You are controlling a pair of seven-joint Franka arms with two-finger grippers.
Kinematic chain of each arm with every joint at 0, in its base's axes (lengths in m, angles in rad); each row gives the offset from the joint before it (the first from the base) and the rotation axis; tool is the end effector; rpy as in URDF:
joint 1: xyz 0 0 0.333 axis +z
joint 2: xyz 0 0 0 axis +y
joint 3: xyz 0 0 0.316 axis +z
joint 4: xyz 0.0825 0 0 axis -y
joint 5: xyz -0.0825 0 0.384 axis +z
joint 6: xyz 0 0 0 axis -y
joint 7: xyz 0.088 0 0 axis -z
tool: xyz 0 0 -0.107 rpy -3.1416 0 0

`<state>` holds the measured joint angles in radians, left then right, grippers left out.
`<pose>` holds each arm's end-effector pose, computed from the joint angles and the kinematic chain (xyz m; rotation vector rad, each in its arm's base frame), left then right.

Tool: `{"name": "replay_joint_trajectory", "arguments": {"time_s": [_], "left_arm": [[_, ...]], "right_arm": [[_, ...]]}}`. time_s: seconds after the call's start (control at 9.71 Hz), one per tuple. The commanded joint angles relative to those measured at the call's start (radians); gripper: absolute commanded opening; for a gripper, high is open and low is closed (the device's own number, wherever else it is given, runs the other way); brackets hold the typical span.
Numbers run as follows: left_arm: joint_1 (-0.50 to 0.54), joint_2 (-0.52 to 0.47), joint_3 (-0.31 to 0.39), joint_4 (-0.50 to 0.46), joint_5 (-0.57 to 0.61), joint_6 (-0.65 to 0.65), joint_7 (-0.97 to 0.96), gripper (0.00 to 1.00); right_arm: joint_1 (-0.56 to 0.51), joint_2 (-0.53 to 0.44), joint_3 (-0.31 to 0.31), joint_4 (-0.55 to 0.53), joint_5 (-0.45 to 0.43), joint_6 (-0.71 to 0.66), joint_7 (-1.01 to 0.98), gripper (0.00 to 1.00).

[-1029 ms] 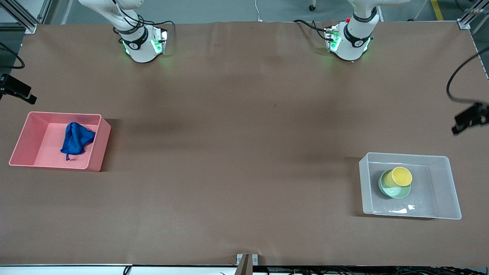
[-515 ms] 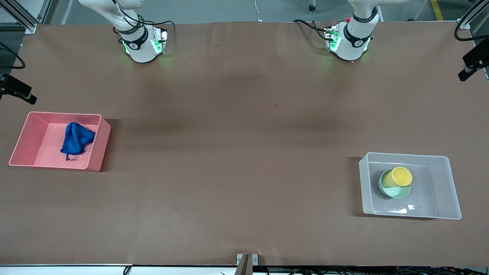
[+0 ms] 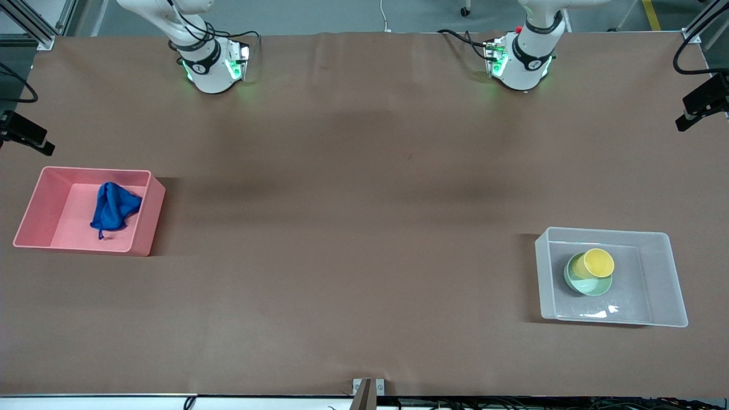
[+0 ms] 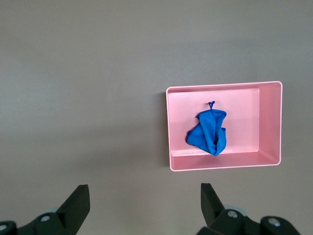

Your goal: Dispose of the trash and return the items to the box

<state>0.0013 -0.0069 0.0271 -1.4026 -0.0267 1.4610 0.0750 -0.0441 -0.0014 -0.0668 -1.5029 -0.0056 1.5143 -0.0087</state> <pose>0.5387 0.0123 0.6967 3.1157 -0.0785 0.1038 0.5453 -0.0614 0.6521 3.1312 -0.1607 0.0195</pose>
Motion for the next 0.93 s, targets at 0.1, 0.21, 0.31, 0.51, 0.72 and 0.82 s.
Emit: {"name": "replay_joint_trajectory", "arguments": {"time_s": [0.1,0.21,0.31,0.51,0.72,0.82], "left_arm": [[-0.003,0.013,-0.01,-0.021,0.004,-0.018,-0.012,1.0],[0.0,0.01,-0.01,-0.027,0.004,-0.019,-0.006,1.0],[0.0,0.01,-0.01,-0.027,0.002,-0.028,-0.004,1.0],[-0.001,0.008,-0.01,-0.026,0.004,-0.048,-0.009,1.0],[0.0,0.005,-0.01,-0.026,0.004,-0.048,-0.003,1.0],[0.0,0.005,-0.01,-0.026,0.004,-0.048,-0.003,1.0]], "right_arm": [[-0.01,0.0,0.002,0.009,-0.016,0.004,-0.005,1.0],[-0.011,0.0,0.001,0.007,-0.014,0.006,-0.005,1.0],[-0.011,0.0,0.001,0.007,-0.014,0.004,-0.005,1.0],[-0.013,0.003,0.001,0.009,-0.016,0.006,-0.007,1.0],[-0.008,0.0,-0.001,0.01,-0.019,0.004,-0.007,1.0],[-0.01,0.0,-0.001,0.01,-0.023,0.006,-0.007,1.0]]}}
